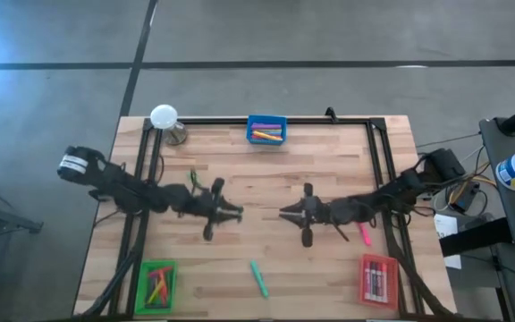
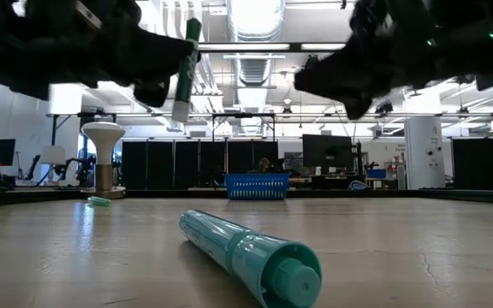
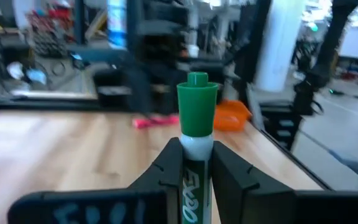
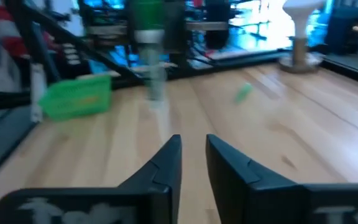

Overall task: Pick & Place Markers
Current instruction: Put the green marker into the orange bin

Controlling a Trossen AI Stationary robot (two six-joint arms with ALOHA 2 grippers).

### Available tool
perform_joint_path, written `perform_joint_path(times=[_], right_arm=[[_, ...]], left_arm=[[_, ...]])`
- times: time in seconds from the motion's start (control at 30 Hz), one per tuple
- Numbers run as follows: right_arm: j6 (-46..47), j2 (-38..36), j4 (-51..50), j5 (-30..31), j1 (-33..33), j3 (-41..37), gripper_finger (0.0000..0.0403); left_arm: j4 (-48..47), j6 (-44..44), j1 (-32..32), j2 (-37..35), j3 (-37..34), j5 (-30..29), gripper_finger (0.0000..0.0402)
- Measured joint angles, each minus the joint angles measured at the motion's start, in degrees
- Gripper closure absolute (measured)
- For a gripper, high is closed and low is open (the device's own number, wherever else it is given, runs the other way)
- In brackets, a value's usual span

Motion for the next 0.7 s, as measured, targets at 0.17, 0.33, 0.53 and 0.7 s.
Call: perform_joint_path(times=[0.17,0.33,0.53,0.7], right_arm=[[0.18,3.21,0.10,-1.76,-2.31,4.69,0.0293],[2.74,8.73,0.04,-2.91,-6.38,8.52,0.0255],[2.00,12.30,2.18,-7.31,-11.24,11.96,0.0221],[0.09,11.48,2.70,-8.66,-14.68,12.88,0.0206]], left_arm=[[6.05,1.05,8.17,-0.04,-1.03,7.14,0.0352],[9.21,2.61,13.30,0.13,-1.30,11.97,0.0352],[9.27,5.76,17.83,0.15,-1.34,13.92,0.0351],[9.18,6.09,21.71,0.15,-0.33,13.94,0.0351]])
